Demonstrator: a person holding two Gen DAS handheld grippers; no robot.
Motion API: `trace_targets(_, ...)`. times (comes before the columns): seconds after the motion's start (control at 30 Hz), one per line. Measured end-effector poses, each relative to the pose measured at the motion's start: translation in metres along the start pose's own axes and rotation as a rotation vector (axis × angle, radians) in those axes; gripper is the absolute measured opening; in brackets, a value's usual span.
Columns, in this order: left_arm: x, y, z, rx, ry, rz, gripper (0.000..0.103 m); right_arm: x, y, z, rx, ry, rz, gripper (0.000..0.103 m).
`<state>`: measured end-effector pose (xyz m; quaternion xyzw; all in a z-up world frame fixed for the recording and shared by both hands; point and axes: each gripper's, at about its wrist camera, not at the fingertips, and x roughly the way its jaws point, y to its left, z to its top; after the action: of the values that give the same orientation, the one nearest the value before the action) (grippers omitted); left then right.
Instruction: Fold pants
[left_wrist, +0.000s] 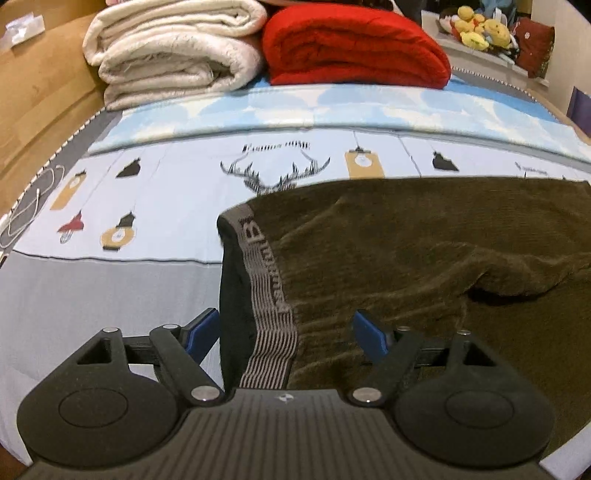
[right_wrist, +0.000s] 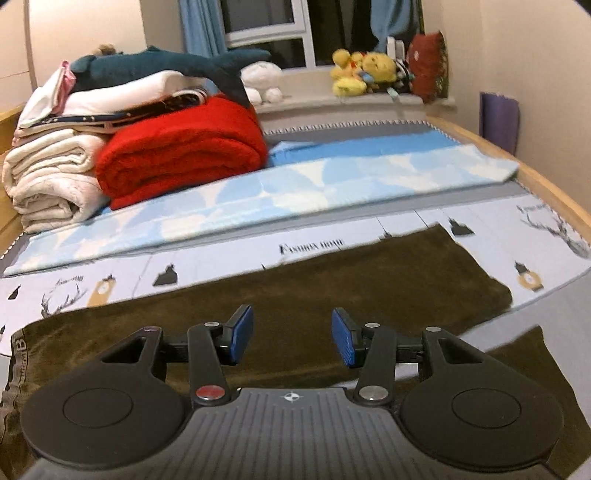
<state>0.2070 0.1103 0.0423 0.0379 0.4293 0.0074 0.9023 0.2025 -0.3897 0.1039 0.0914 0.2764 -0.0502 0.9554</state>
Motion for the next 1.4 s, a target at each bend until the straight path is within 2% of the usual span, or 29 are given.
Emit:
trace_targets(0.07, 0.000, 0.000, 0.003, -0.015, -0.003, -0.018, 0.071, 0.001, 0.010, 0.002, -0.018, -0.037, 0.009, 0.050)
trace_targets(0.2, 0.000, 0.001, 0.010, -0.055, 0.005, -0.068, 0.057, 0.005, 0.033, 0.006, -0.088, -0.077, 0.008, 0.050)
trace_targets(0.27, 0.002, 0.001, 0.014, -0.082, 0.018, -0.083, 0.035, 0.007, 0.042, 0.008, -0.102, -0.085, 0.023, 0.050)
trace_targets(0.37, 0.006, -0.003, 0.018, -0.096, 0.039, -0.079, 0.021, 0.008, 0.052, 0.013, -0.105, -0.088, 0.068, 0.050)
trace_targets(0.5, 0.012, -0.015, 0.025, -0.105, 0.051, -0.062, 0.018, 0.011, 0.066, 0.017, -0.128, -0.081, 0.108, 0.050)
trace_targets(0.7, 0.019, -0.035, 0.043, -0.122, 0.005, -0.092, 0.018, 0.024, 0.081, 0.024, -0.148, -0.013, 0.127, 0.050)
trace_targets(0.8, 0.037, -0.045, 0.054, -0.104, -0.005, -0.077, 0.018, 0.028, 0.082, 0.028, -0.120, 0.000, 0.134, 0.049)
trace_targets(0.83, 0.044, -0.047, 0.058, -0.102, -0.006, -0.069, 0.018, 0.030, 0.082, 0.029, -0.111, 0.004, 0.134, 0.048)
trace_targets(0.97, 0.074, -0.050, 0.074, -0.107, -0.014, -0.052, 0.018, 0.037, 0.079, 0.030, -0.068, 0.008, 0.144, 0.028)
trace_targets(1.03, 0.087, -0.048, 0.084, -0.117, -0.028, -0.051, 0.018, 0.040, 0.079, 0.031, -0.057, 0.015, 0.143, 0.023)
trace_targets(1.1, 0.100, -0.048, 0.094, -0.115, -0.049, -0.045, 0.018, 0.042, 0.079, 0.032, -0.058, 0.017, 0.146, 0.023)
trace_targets(1.2, 0.119, -0.050, 0.108, -0.106, -0.058, -0.045, 0.022, 0.046, 0.080, 0.033, -0.070, 0.026, 0.152, 0.023)
trace_targets(1.23, 0.126, -0.051, 0.112, -0.102, -0.056, -0.043, 0.029, 0.048, 0.080, 0.034, -0.073, 0.030, 0.154, 0.023)
trace_targets(1.3, 0.142, -0.054, 0.120, -0.084, -0.048, -0.033, 0.052, 0.051, 0.079, 0.036, -0.081, 0.041, 0.159, 0.023)
trace_targets(1.33, 0.149, -0.056, 0.123, -0.070, -0.043, -0.019, 0.072, 0.053, 0.078, 0.036, -0.087, 0.048, 0.158, 0.023)
trace_targets(1.37, 0.156, -0.059, 0.125, -0.056, -0.039, 0.001, 0.084, 0.056, 0.078, 0.035, -0.092, 0.056, 0.155, 0.023)
trace_targets(1.4, 0.163, -0.061, 0.126, -0.043, -0.039, 0.016, 0.085, 0.058, 0.078, 0.035, -0.094, 0.066, 0.153, 0.023)
